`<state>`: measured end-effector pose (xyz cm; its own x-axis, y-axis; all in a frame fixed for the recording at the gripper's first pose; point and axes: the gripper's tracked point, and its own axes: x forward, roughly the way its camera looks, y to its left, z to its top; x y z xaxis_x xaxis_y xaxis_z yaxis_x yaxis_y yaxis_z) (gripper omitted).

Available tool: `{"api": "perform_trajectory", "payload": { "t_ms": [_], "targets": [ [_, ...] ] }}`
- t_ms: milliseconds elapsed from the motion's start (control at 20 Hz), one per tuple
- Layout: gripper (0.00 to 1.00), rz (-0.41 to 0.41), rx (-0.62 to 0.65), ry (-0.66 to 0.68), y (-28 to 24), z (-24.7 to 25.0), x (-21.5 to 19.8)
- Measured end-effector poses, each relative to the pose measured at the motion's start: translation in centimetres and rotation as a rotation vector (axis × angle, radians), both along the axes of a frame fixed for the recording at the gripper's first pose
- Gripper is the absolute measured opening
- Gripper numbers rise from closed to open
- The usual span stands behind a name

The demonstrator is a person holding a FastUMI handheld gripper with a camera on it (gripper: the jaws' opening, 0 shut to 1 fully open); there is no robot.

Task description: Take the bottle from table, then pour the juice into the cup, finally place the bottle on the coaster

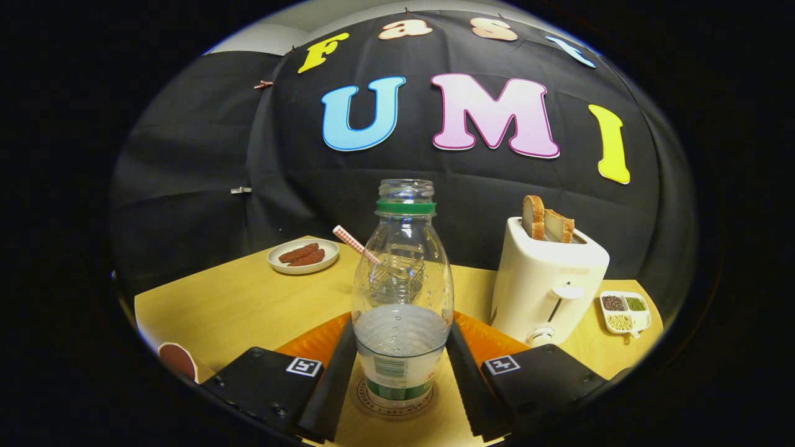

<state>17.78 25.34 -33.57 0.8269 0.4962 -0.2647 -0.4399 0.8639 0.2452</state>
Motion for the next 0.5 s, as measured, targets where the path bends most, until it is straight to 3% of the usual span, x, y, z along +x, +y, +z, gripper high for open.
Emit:
{"api": "perform_trajectory", "payload": {
  "t_ms": [500],
  "targets": [
    [0.83, 0.013, 0.029, 0.063, 0.0, -1.1, -1.6]
  ]
}}
